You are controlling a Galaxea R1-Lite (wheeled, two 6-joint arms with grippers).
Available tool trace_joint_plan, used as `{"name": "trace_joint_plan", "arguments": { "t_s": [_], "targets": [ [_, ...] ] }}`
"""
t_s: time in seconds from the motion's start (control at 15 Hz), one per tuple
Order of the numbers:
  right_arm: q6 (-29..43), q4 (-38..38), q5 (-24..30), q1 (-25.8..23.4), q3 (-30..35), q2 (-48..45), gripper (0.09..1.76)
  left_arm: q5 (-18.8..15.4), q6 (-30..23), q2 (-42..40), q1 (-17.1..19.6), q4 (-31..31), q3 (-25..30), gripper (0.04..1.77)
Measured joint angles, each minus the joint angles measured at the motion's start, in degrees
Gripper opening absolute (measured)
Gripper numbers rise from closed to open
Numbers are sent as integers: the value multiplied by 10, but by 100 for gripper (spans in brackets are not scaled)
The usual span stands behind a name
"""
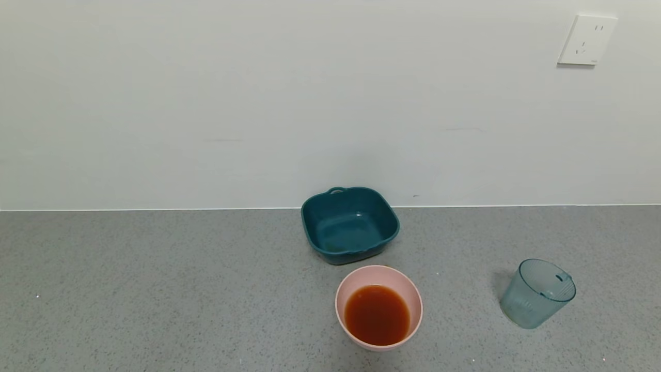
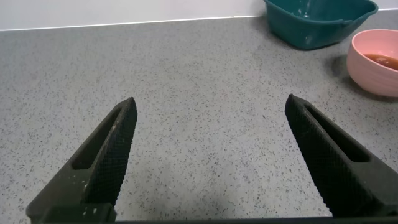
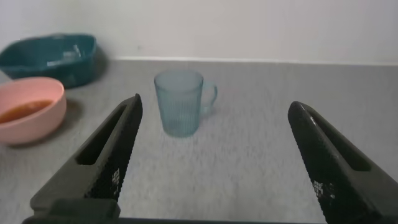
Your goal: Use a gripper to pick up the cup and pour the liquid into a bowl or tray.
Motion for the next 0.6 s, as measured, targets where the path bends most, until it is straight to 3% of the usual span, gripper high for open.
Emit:
{"name": "trace_joint_plan", "arguments": {
  "t_s": [0.27,0.6],
  "targets": [
    [21,58,15,0,0,0,170,0,0,0,0,0,0,172],
    [29,61,16,0,0,0,170,0,0,0,0,0,0,172]
  ]
}}
